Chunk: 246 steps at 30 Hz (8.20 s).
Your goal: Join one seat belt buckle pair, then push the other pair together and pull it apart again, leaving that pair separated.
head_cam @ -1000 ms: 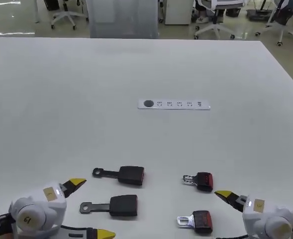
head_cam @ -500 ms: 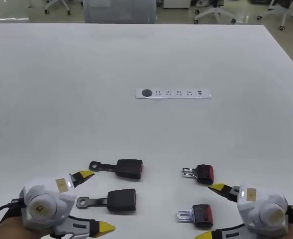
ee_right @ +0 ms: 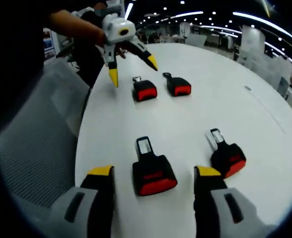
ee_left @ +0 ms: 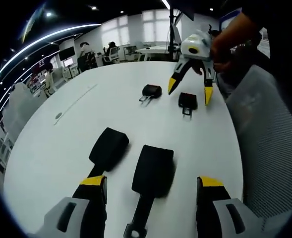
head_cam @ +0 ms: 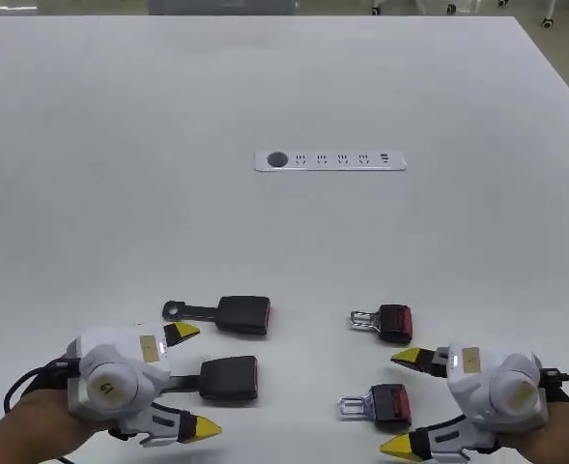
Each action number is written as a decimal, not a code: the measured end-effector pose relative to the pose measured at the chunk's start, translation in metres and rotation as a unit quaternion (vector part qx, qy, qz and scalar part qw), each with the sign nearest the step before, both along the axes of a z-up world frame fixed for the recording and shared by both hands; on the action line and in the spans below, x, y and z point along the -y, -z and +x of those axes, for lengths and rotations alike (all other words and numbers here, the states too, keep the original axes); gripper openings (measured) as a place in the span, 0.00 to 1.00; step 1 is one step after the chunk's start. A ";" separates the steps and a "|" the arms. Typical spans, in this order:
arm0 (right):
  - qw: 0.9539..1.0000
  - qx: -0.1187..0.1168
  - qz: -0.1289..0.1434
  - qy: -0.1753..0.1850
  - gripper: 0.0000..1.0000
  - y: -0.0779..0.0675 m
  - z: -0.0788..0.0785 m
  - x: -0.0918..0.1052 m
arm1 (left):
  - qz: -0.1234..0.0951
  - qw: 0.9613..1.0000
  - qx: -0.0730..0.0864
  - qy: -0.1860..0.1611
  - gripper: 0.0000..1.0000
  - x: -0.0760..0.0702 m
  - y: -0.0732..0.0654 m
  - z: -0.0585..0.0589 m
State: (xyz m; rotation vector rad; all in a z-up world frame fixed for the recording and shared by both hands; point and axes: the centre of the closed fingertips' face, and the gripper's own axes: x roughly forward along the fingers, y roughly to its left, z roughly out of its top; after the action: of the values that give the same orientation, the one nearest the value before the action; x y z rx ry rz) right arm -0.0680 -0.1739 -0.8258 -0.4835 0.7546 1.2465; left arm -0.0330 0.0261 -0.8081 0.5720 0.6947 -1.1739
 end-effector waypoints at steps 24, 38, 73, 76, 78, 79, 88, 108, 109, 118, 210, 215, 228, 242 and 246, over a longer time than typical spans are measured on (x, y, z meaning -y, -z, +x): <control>0.998 -0.015 -0.030 -0.050 0.43 0.010 -0.003 0.006 | 0.032 0.995 -0.035 0.083 0.41 0.009 0.029 0.000; 0.999 0.002 0.014 -0.031 0.35 0.011 0.003 0.008 | 0.035 0.991 -0.032 0.121 0.34 0.009 0.024 0.000; 0.997 0.008 0.080 -0.014 0.35 0.011 0.016 -0.030 | 0.031 0.991 -0.041 0.121 0.34 0.009 0.030 -0.011; 0.996 0.008 0.082 -0.013 0.35 0.011 0.017 -0.037 | 0.029 0.992 -0.042 0.119 0.34 0.009 0.030 -0.011; 0.996 0.009 0.085 -0.011 0.35 0.011 0.018 -0.042 | 0.030 0.991 -0.041 0.120 0.34 0.009 0.030 -0.011; 0.996 0.008 0.088 -0.011 0.35 0.011 0.018 -0.046 | 0.030 0.991 -0.041 0.120 0.34 0.010 0.029 -0.011; 0.995 0.008 0.096 -0.020 0.35 0.010 0.017 -0.070 | 0.030 0.992 -0.042 0.119 0.34 0.010 0.030 -0.012; 0.994 0.008 0.108 -0.030 0.35 0.010 0.021 -0.107 | 0.035 0.991 -0.042 0.125 0.34 0.010 0.031 -0.014; 0.994 0.006 0.109 -0.029 0.35 0.010 0.021 -0.109 | 0.036 0.991 -0.042 0.125 0.34 0.010 0.031 -0.013; 0.994 0.003 0.102 -0.033 0.35 0.009 0.025 -0.114 | 0.049 0.989 -0.038 0.133 0.34 0.009 0.033 -0.011; 0.995 0.039 0.086 -0.030 0.34 0.010 0.022 -0.130 | 0.018 0.988 -0.044 0.149 0.34 0.009 0.031 -0.011; 0.995 0.037 0.080 -0.043 0.36 0.009 0.022 -0.130 | 0.023 0.987 -0.044 0.154 0.34 0.010 0.031 -0.012; 0.994 0.056 0.096 0.004 0.84 -0.013 0.033 -0.125 | -0.005 0.995 -0.032 0.094 0.71 0.017 -0.001 -0.001; 0.993 0.087 0.069 0.042 0.81 -0.033 0.084 -0.041 | 0.017 0.998 0.031 0.054 0.86 -0.004 -0.022 0.054; 0.993 0.072 0.068 0.069 0.77 -0.030 0.097 -0.018 | 0.021 0.998 0.037 0.048 0.85 -0.002 -0.021 0.069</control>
State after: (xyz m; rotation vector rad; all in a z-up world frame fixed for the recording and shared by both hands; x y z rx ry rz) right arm 0.0289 -0.1557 -0.7955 -0.3978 0.5668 1.1136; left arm 0.0355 0.0279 -0.7869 0.6865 0.6352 -1.2225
